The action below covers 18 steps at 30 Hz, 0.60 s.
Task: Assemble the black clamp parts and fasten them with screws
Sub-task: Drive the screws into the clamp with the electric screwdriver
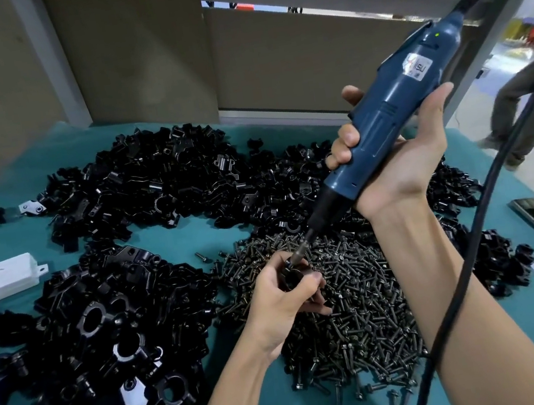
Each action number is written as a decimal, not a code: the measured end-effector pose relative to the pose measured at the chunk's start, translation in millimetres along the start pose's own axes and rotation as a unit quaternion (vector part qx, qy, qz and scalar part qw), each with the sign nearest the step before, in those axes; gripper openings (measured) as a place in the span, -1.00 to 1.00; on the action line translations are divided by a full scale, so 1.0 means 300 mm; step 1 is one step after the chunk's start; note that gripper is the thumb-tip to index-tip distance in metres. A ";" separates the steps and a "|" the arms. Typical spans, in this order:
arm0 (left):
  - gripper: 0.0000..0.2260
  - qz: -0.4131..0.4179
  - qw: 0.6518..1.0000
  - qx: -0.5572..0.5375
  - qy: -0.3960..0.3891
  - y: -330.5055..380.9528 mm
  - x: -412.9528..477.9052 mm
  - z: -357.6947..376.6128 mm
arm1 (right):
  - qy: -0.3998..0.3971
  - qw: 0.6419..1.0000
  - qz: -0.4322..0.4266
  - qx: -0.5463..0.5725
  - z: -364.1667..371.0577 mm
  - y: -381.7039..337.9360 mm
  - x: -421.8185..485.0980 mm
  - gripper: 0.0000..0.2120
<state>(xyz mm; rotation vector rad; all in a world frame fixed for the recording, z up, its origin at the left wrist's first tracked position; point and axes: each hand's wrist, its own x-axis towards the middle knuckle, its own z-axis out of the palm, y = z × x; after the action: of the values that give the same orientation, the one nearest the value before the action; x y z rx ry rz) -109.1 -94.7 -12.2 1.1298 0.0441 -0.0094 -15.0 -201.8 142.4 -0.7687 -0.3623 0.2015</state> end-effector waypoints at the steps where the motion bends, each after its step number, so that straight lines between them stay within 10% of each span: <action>1: -0.84 0.001 1.000 0.001 0.001 -0.002 0.001 0.002 | 0.002 1.000 0.001 -0.001 0.002 -0.002 0.000 -0.11; 6: -0.85 -0.007 1.000 -0.006 0.006 -0.007 0.004 0.005 | 0.036 0.999 0.004 -0.034 0.016 -0.002 -0.003 -0.14; 11: -0.85 0.002 1.000 -0.011 0.008 -0.007 0.008 -0.007 | 0.134 0.981 -0.015 -0.140 0.042 0.007 -0.001 -0.76; 18: -0.83 -0.002 0.999 0.036 0.024 -0.009 0.006 -0.010 | 0.209 0.965 -0.027 -0.155 0.032 0.014 0.013 -0.82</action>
<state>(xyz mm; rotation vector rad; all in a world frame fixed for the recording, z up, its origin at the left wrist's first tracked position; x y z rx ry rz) -107.4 -93.3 -16.1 1.2026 0.0893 0.0126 -15.3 -191.4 146.9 -1.0837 -0.0097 -0.0740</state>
